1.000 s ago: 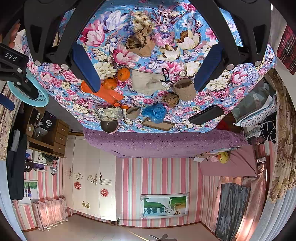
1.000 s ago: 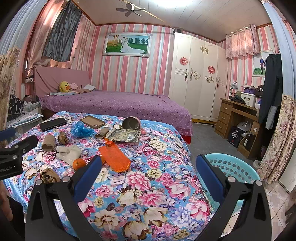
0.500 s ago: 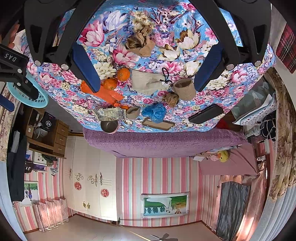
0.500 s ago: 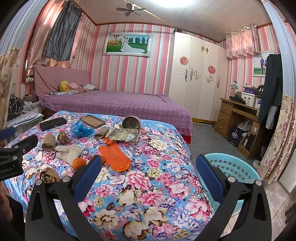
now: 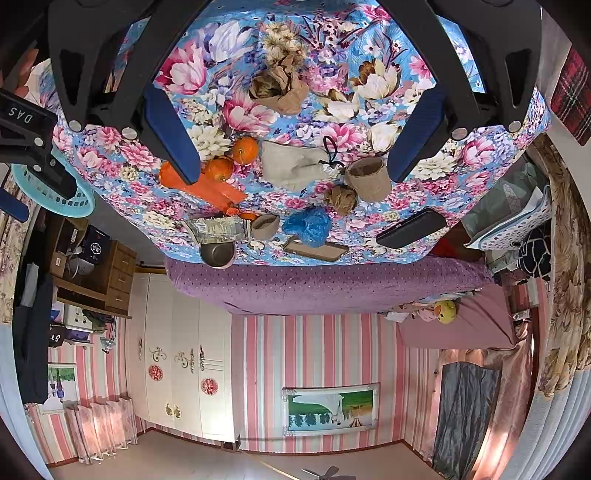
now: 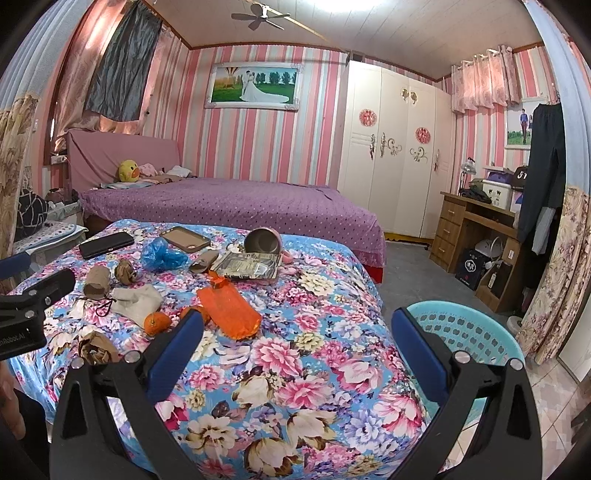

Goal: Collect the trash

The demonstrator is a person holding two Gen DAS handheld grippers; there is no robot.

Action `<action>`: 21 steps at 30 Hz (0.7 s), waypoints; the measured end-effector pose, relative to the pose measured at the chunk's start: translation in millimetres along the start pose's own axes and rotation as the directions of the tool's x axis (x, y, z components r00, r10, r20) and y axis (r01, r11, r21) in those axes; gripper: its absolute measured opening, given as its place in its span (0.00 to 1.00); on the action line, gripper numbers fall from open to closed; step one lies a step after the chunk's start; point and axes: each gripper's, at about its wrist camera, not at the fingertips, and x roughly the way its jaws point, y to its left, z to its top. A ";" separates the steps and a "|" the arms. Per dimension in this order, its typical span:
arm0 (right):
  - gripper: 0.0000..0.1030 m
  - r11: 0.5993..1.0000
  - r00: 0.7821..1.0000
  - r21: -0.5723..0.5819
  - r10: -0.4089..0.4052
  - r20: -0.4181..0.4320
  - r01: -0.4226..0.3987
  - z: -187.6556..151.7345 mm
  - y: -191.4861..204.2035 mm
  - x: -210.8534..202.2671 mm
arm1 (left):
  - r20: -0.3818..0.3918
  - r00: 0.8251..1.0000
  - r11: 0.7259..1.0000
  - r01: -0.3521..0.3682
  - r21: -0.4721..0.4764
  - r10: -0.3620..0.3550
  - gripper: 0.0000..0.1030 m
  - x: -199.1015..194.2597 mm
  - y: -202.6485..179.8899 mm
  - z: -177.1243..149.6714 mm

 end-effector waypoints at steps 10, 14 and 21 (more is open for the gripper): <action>0.96 1.000 1.000 0.017 -0.018 0.014 0.018 1.4 -4.9 -1.8 | -0.015 1.000 1.000 0.005 0.008 -0.005 0.95 2.8 1.3 -2.2; 0.96 1.000 1.000 0.028 -0.010 0.009 0.010 -1.9 -9.7 3.4 | -0.025 1.000 1.000 0.015 0.006 -0.015 0.95 3.7 -1.6 -4.4; 0.96 0.999 0.999 0.039 -0.033 -0.016 0.034 -6.4 -17.4 10.5 | -0.026 1.000 1.000 0.017 0.012 -0.016 0.95 5.5 -4.8 -7.0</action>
